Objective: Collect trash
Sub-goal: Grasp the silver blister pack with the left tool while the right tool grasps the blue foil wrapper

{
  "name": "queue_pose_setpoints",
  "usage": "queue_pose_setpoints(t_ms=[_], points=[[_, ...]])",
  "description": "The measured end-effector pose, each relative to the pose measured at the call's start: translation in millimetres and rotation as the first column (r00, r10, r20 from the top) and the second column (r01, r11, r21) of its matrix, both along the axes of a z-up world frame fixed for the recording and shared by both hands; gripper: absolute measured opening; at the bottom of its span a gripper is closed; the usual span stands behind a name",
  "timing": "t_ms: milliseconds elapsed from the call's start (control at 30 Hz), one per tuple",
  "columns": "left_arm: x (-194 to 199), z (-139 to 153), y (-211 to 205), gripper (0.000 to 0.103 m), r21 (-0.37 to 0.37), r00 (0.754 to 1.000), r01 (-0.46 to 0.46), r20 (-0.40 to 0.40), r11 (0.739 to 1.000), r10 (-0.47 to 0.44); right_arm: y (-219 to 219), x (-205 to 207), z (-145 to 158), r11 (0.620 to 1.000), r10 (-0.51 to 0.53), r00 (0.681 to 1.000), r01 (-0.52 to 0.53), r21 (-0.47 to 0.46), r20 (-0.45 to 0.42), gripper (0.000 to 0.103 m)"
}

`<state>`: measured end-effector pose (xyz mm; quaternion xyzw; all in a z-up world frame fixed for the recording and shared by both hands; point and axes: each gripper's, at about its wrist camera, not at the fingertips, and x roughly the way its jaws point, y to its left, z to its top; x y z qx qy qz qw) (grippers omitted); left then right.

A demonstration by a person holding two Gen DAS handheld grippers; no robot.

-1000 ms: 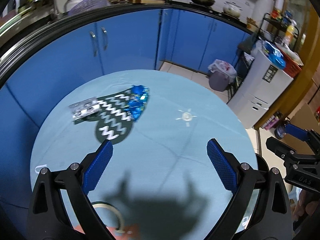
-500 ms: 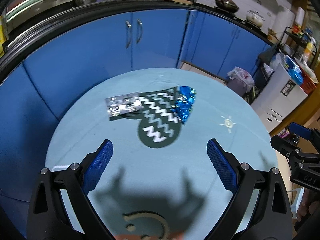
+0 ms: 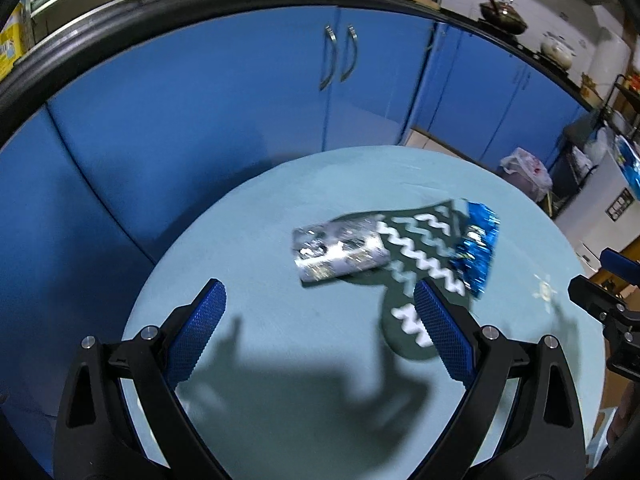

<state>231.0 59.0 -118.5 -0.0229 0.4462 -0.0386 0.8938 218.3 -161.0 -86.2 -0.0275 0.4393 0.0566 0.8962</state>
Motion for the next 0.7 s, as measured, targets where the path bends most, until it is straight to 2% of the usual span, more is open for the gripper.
queue_pose_setpoints(t_ms=[300,700], points=[[33,-25,3,0.094,0.001,1.000,0.005,-0.028,1.000,-0.005,12,37,-27,1.000,0.027,0.999,-0.027,0.014,-0.035,0.082],[57,-39,-16,0.094,0.013,0.996,0.077,-0.047,0.997,-0.076,28,66,-42,0.998,0.059,0.997,-0.058,0.016,-0.049,0.082]])
